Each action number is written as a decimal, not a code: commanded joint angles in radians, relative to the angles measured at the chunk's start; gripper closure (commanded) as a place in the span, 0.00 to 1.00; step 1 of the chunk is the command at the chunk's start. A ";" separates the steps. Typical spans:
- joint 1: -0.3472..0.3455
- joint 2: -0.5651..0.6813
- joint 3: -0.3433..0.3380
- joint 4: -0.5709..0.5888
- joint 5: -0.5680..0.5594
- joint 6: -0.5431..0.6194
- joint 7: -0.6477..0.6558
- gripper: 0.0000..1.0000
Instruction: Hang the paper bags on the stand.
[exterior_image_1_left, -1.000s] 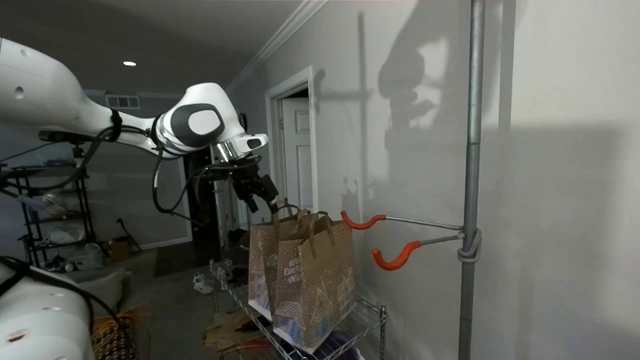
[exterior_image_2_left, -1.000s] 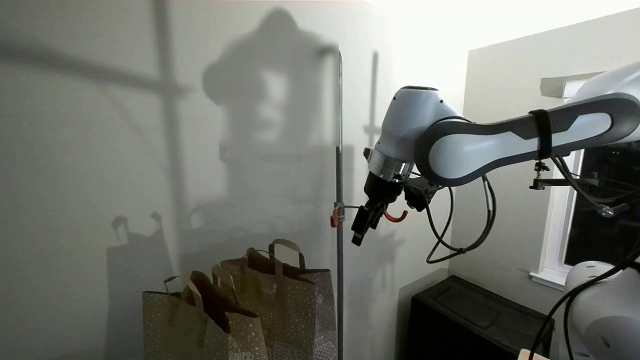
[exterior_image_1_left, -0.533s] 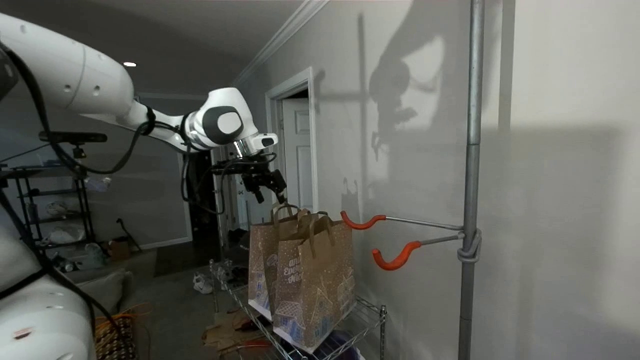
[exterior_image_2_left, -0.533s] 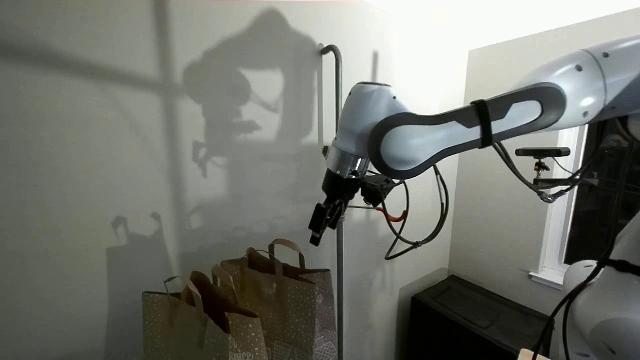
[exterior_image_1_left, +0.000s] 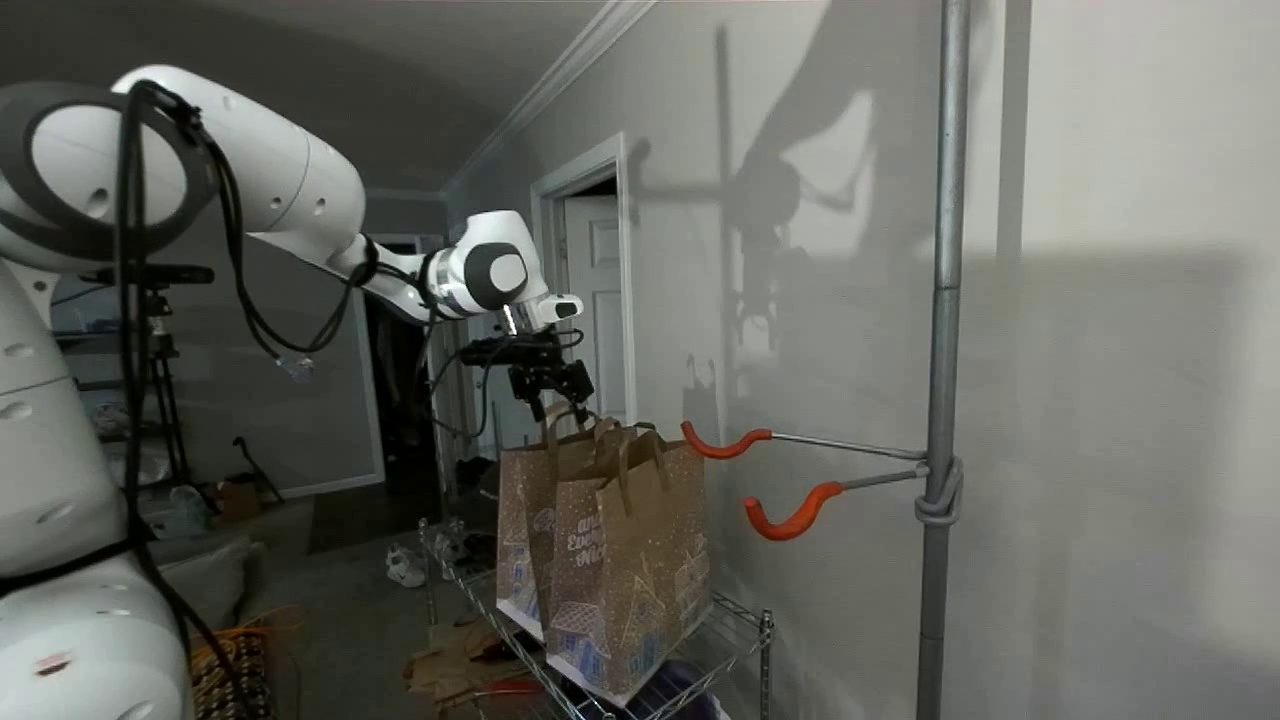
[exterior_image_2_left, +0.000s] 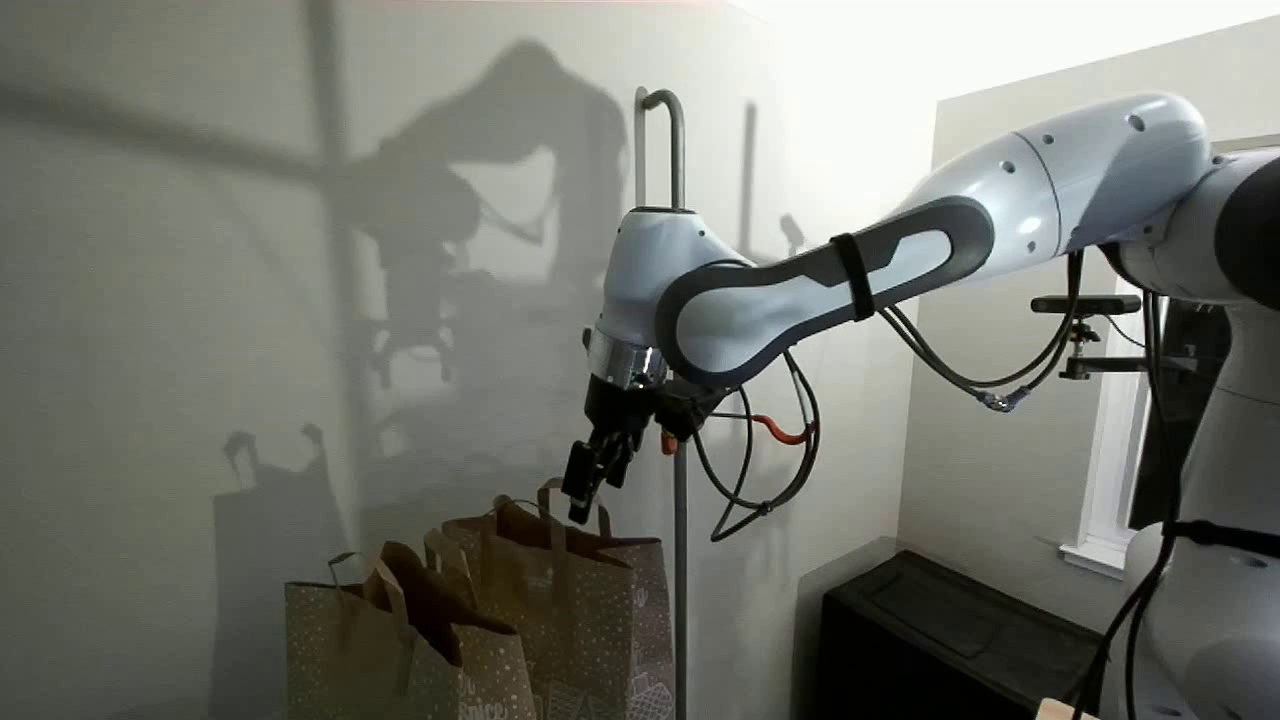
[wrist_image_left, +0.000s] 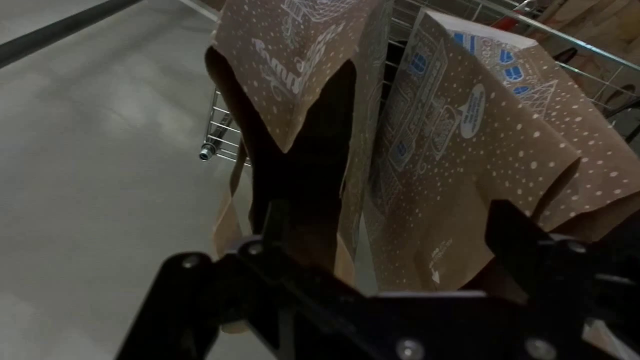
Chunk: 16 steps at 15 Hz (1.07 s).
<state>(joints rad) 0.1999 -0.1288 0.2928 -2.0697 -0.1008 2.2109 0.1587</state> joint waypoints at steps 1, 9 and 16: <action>-0.002 0.082 0.001 0.054 -0.136 0.036 0.101 0.00; 0.047 0.224 -0.026 0.165 -0.263 0.028 0.283 0.00; 0.122 0.287 -0.059 0.223 -0.545 0.021 0.472 0.00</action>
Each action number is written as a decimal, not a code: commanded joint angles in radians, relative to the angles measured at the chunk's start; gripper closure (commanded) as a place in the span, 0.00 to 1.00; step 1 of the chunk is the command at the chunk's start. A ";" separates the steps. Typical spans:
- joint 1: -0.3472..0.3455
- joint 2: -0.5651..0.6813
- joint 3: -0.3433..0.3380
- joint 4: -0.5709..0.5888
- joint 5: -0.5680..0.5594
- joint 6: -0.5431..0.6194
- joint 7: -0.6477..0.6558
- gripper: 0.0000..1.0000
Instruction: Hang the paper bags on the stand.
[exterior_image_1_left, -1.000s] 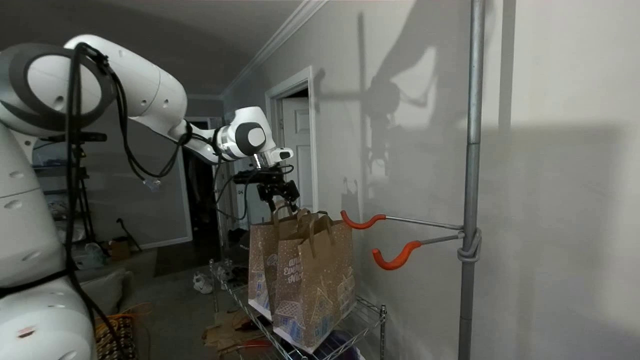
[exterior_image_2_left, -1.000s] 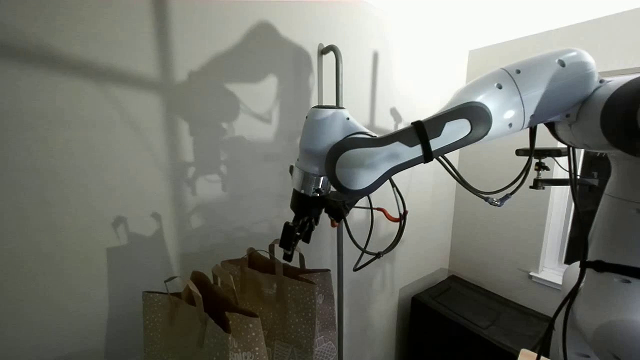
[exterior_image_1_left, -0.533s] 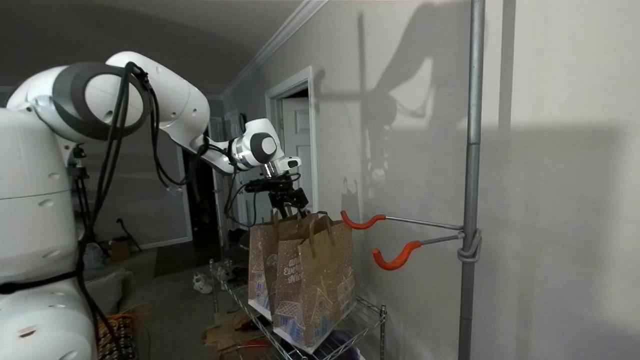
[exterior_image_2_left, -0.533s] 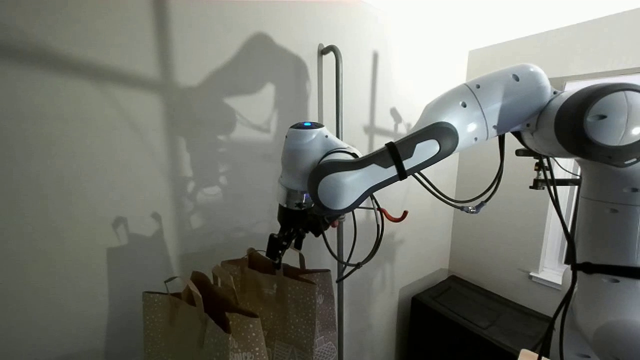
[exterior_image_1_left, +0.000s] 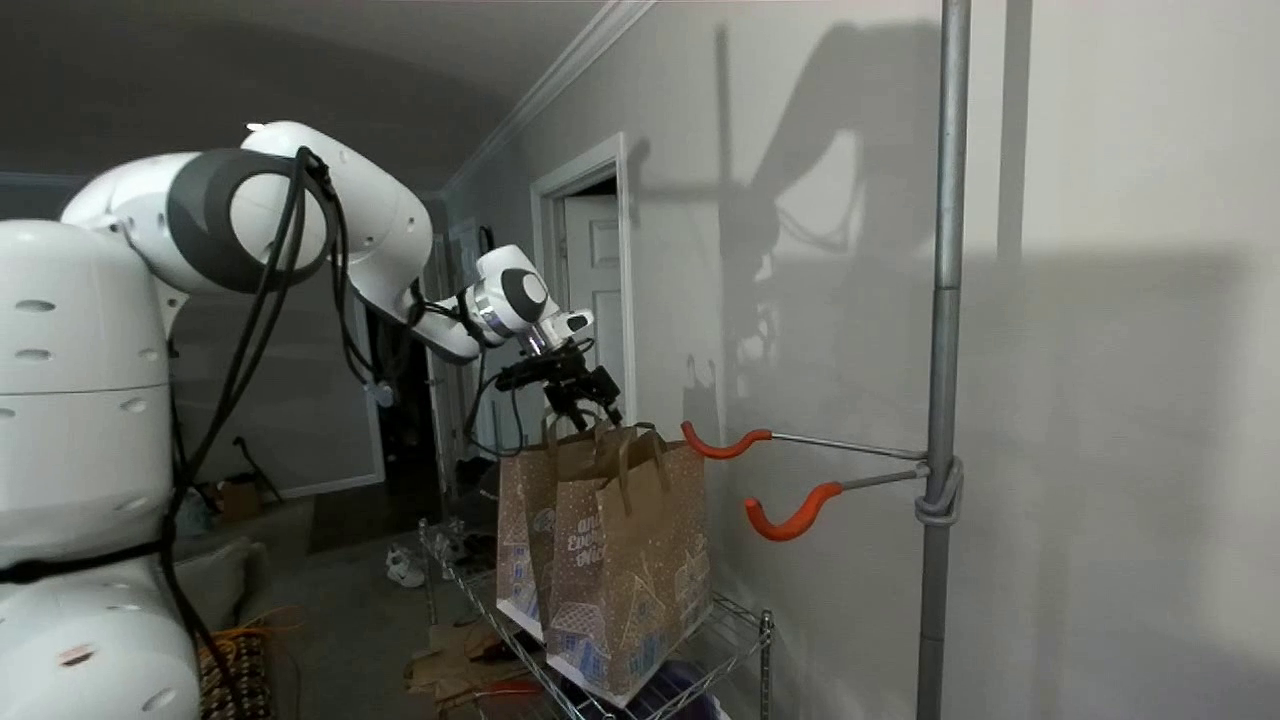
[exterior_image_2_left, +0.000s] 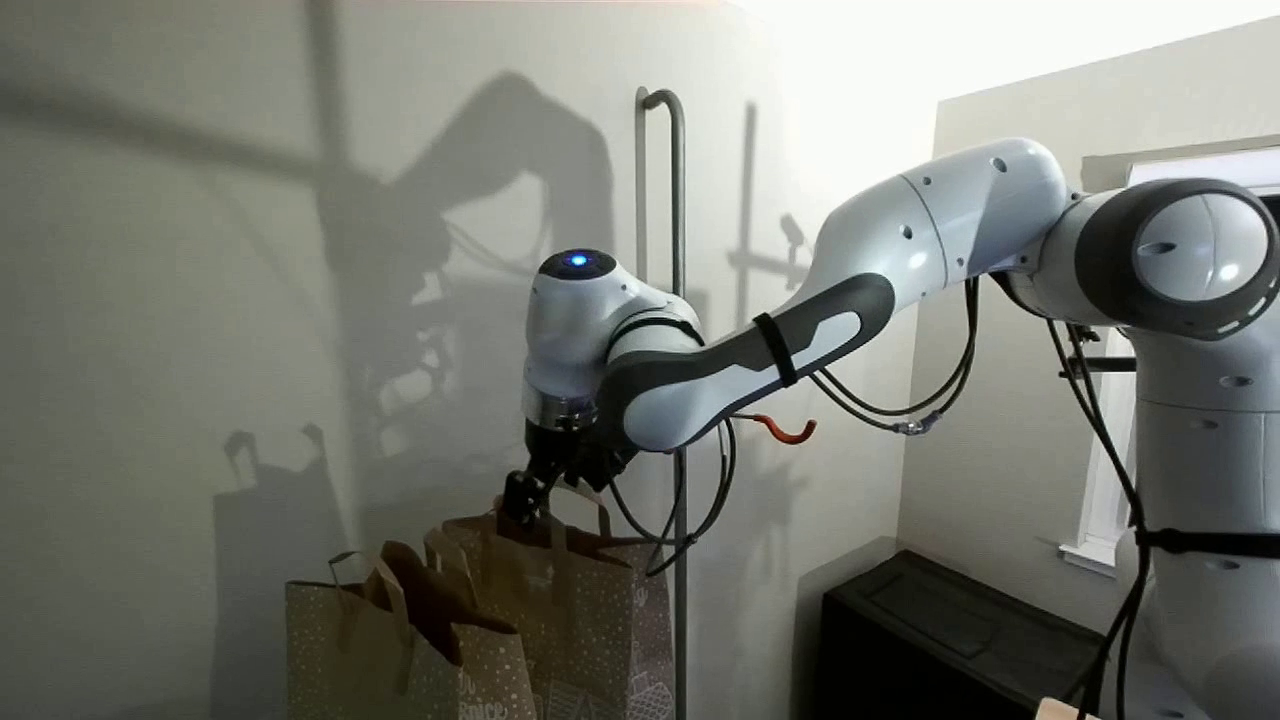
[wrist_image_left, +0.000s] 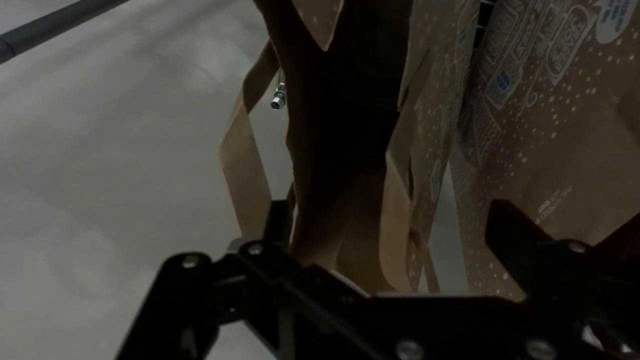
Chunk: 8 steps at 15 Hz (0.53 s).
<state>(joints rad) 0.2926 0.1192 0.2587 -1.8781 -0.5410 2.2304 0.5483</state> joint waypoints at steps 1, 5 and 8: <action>0.035 0.050 -0.030 0.041 -0.140 -0.004 0.106 0.00; 0.045 0.110 -0.069 0.089 -0.283 -0.031 0.197 0.00; 0.038 0.137 -0.095 0.128 -0.318 -0.051 0.223 0.00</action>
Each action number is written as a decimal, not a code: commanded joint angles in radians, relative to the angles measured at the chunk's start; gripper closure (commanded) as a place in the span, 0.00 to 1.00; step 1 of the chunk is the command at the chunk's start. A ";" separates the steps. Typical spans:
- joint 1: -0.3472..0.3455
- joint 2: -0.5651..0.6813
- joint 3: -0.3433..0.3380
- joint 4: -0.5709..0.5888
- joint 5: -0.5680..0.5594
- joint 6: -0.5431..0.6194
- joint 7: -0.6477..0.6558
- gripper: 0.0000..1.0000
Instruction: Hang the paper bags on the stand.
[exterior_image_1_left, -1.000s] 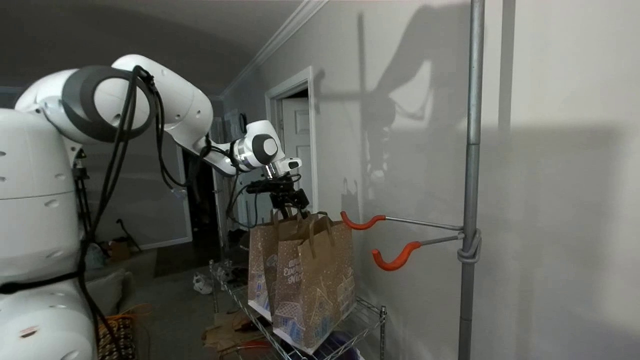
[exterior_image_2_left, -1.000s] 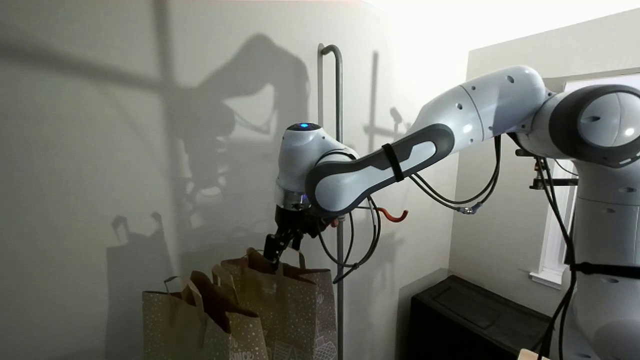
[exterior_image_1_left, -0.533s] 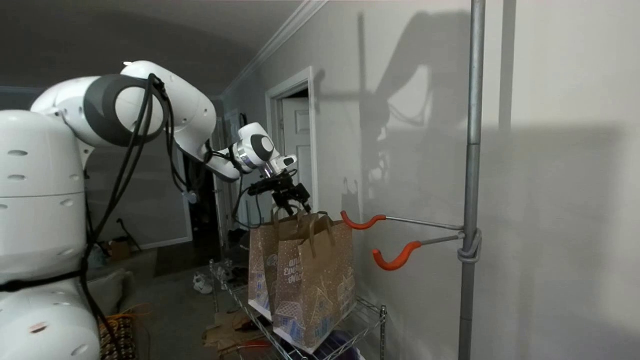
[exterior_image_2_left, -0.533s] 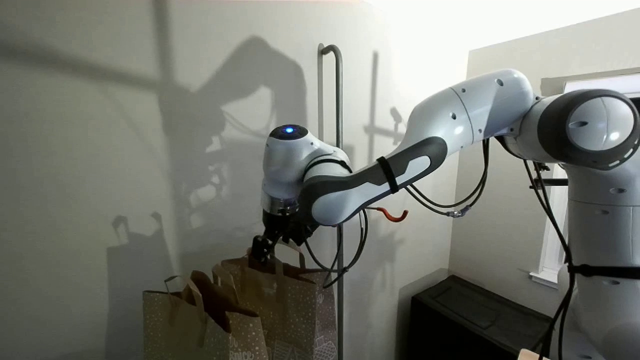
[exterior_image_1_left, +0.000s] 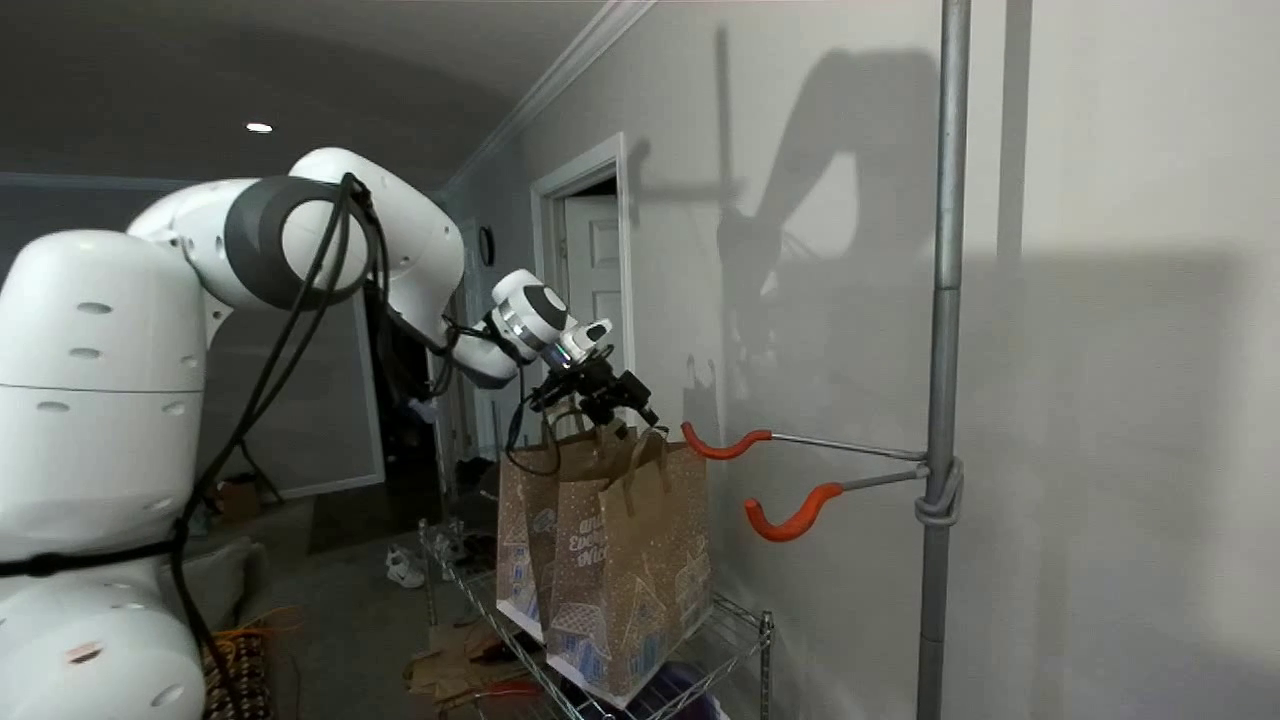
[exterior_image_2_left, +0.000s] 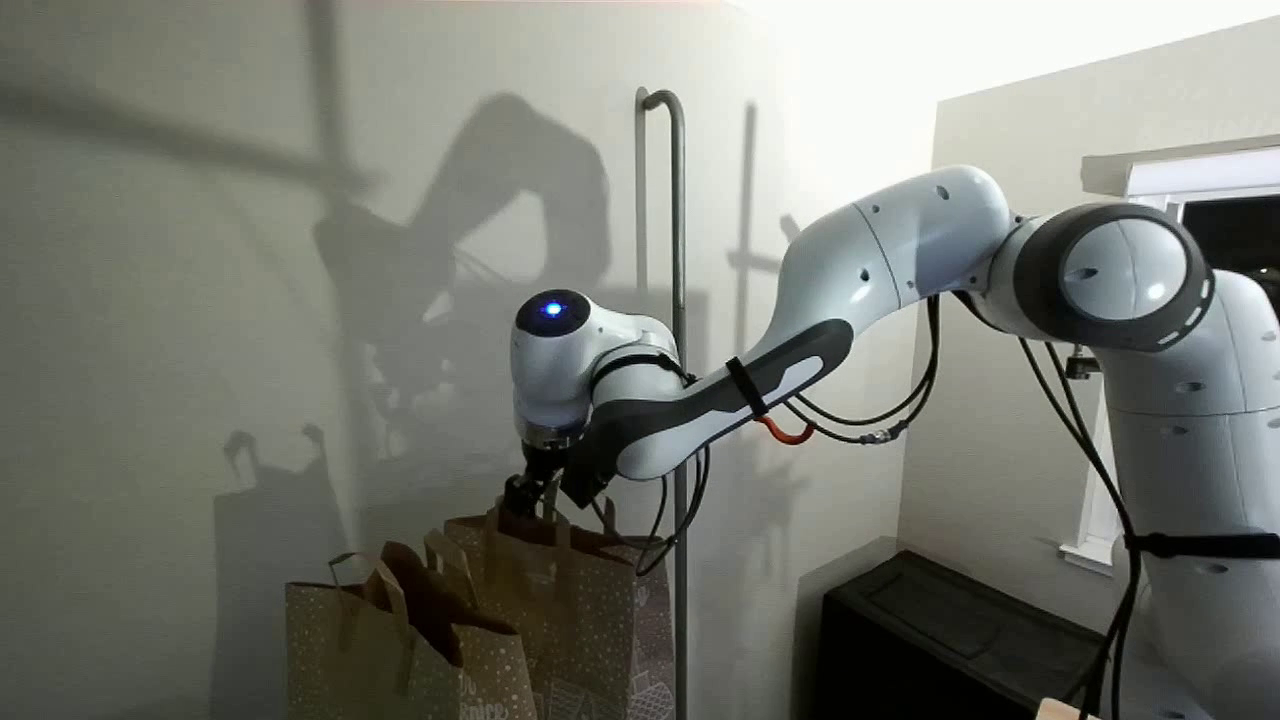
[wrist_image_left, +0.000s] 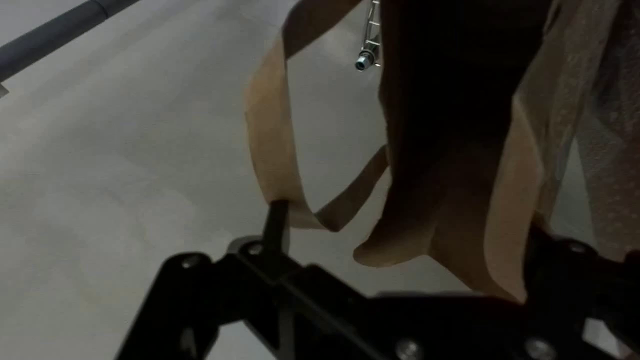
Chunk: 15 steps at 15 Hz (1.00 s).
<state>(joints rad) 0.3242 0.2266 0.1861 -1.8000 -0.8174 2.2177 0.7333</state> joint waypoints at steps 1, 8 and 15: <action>0.005 0.038 -0.029 0.063 -0.040 -0.047 0.036 0.00; 0.000 0.041 -0.033 0.110 0.021 -0.139 -0.010 0.00; -0.014 0.048 -0.031 0.153 0.244 -0.273 -0.105 0.00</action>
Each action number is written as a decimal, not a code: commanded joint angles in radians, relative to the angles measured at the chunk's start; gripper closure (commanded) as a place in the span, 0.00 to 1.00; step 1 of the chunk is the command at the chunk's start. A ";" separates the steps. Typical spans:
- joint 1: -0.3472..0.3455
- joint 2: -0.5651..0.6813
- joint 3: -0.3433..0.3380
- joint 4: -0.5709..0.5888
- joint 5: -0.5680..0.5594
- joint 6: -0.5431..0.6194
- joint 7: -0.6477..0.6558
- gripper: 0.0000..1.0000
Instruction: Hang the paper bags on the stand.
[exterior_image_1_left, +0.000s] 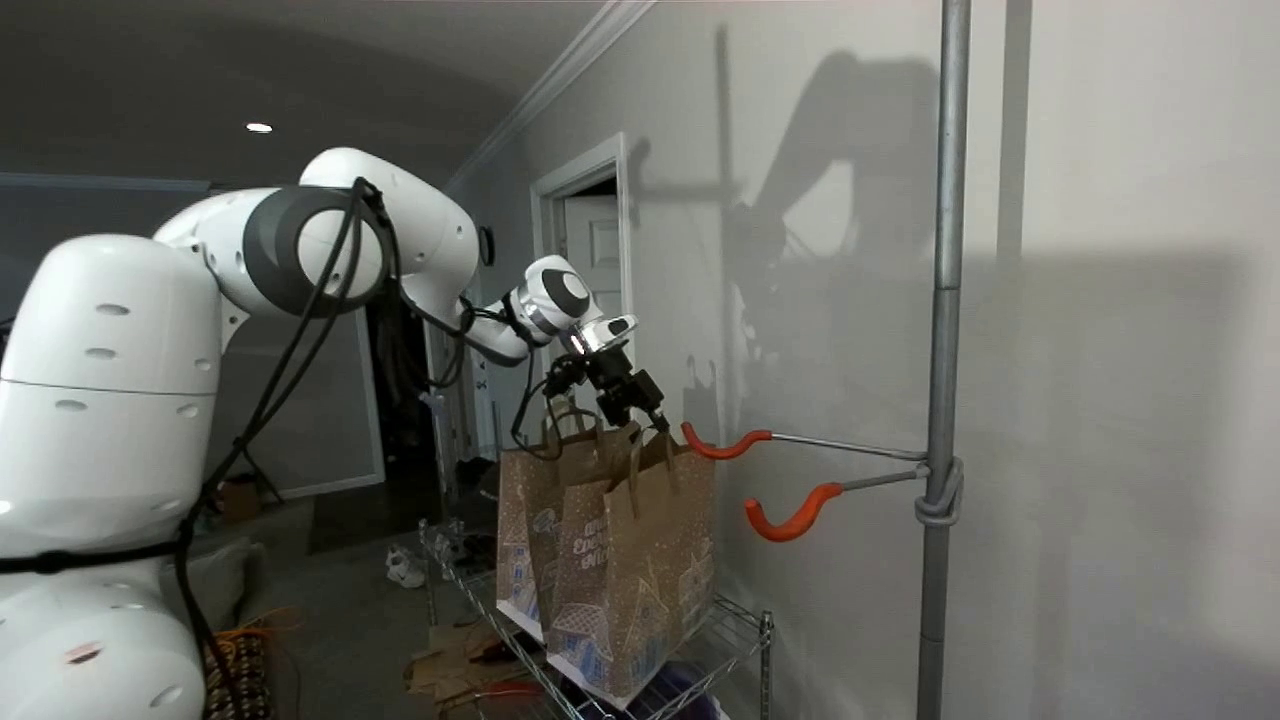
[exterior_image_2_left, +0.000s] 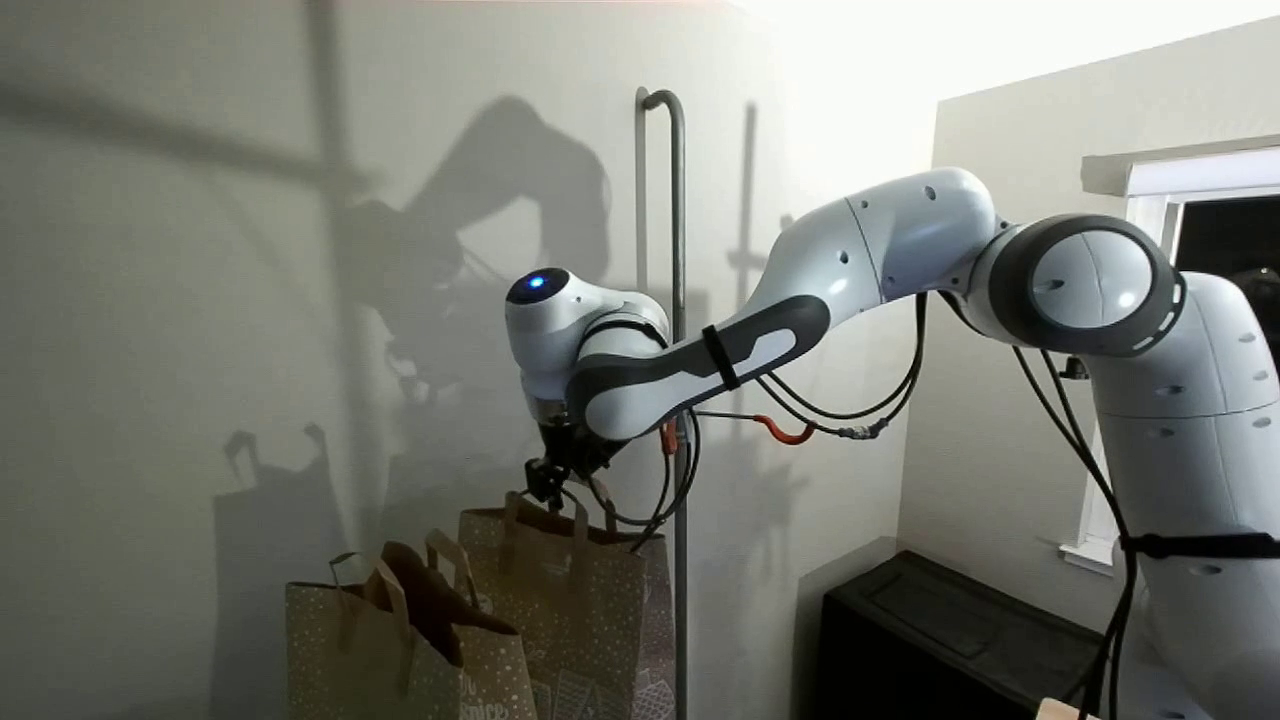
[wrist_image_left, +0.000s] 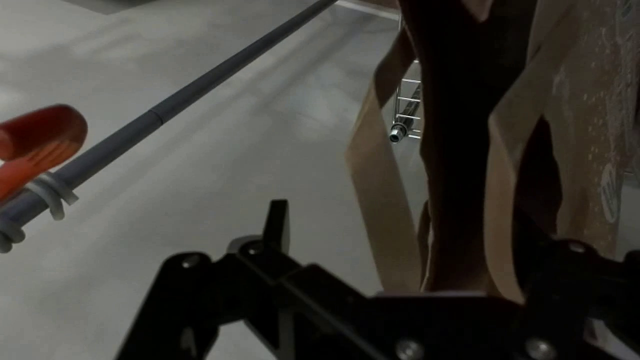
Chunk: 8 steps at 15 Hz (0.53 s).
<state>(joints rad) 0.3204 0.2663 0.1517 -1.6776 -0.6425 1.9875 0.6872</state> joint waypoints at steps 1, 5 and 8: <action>-0.013 0.008 0.004 0.033 0.095 -0.044 -0.078 0.00; -0.023 0.009 0.004 0.046 0.222 -0.049 -0.174 0.33; -0.026 0.008 -0.003 0.056 0.282 -0.058 -0.209 0.53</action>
<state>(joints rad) 0.3083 0.2677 0.1489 -1.6505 -0.4290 1.9617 0.5474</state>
